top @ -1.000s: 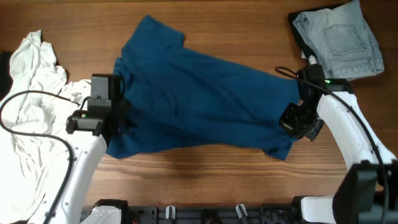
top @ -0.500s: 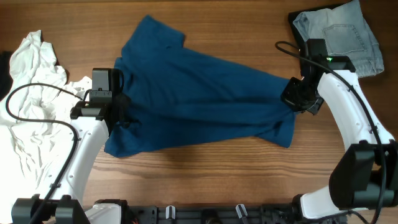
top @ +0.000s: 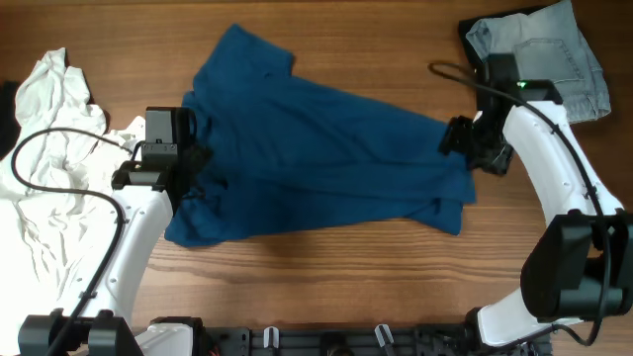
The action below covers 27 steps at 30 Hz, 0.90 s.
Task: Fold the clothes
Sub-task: 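Carry both held near corners forward toward the shirt's far edge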
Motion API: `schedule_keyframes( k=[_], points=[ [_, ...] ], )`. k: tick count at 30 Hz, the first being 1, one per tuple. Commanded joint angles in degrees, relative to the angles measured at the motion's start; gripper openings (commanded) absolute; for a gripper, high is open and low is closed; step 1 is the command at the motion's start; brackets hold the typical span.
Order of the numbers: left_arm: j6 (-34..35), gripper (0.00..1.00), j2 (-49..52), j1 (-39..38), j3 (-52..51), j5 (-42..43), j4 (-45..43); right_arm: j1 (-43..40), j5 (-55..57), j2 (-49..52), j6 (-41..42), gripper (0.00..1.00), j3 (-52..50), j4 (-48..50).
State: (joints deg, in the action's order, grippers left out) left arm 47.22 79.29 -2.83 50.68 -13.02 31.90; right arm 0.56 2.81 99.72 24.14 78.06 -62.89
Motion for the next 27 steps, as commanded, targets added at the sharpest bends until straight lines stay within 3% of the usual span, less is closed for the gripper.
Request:
schedule_keyframes(
  k=[1,2,4,7,8,9,11,15,20,22,23,24,25,26,27],
  points=[
    [-2.9,0.73,0.4,0.5,0.5,3.7,-3.5,-0.2,-0.6,0.4,-4.2,0.76,6.4,0.3],
    [-3.8,0.70,0.5,0.5,0.5,4.7,-5.4,-0.3,-1.2,0.4,-4.7,0.75,7.1,0.3],
    [-4.0,0.54,1.7,0.5,1.1,6.4,-8.7,-0.3,-2.7,0.5,-4.7,0.61,7.2,-0.1],
    [-6.7,0.53,5.8,0.4,3.8,8.8,-10.9,-0.2,-3.1,1.1,-6.0,0.57,7.2,-0.7],
    [-7.0,0.55,7.6,0.3,4.9,9.0,-11.7,-0.2,-2.9,1.2,-6.2,0.62,7.2,-0.5],
    [-7.0,0.58,10.1,0.3,6.7,9.6,-12.5,-0.3,-2.8,1.2,-6.4,0.75,7.2,-0.3],
    [-7.9,0.59,15.8,0.3,11.7,12.1,-13.0,-0.3,-2.8,1.2,-7.9,0.82,7.2,0.3],
    [-10.0,0.61,28.8,-0.6,25.5,17.8,-9.3,-0.3,-2.7,1.2,-9.4,0.85,7.2,-0.7],
    [-15.6,0.64,37.5,-4.6,38.6,16.1,-4.6,-0.2,-3.4,1.2,-10.7,0.88,7.2,-3.8],
    [-16.8,0.63,39.7,-5.6,41.6,15.3,-3.9,-0.2,-4.7,1.2,-11.3,0.73,7.2,-4.8],
    [-17.0,0.63,40.5,-5.9,42.4,15.0,-4.2,-0.2,-5.2,1.2,-12.3,0.72,7.2,-4.9],
    [-17.0,0.64,41.5,-6.0,43.1,14.0,-4.9,-0.2,-5.3,1.2,-12.9,0.79,7.2,-4.9],
    [-17.0,0.67,42.2,-5.9,43.6,13.1,-5.2,-0.1,-5.3,1.2,-13.4,0.93,7.2,-4.9],
    [-17.0,0.67,42.9,-5.7,44.0,12.7,-5.6,0.0,-5.2,1.2,-13.7,0.99,7.2,-4.9],
    [-17.0,0.67,43.9,-5.4,44.1,11.9,-6.4,0.4,-5.0,1.2,-13.6,1.00,7.2,-4.8]
  ],
)
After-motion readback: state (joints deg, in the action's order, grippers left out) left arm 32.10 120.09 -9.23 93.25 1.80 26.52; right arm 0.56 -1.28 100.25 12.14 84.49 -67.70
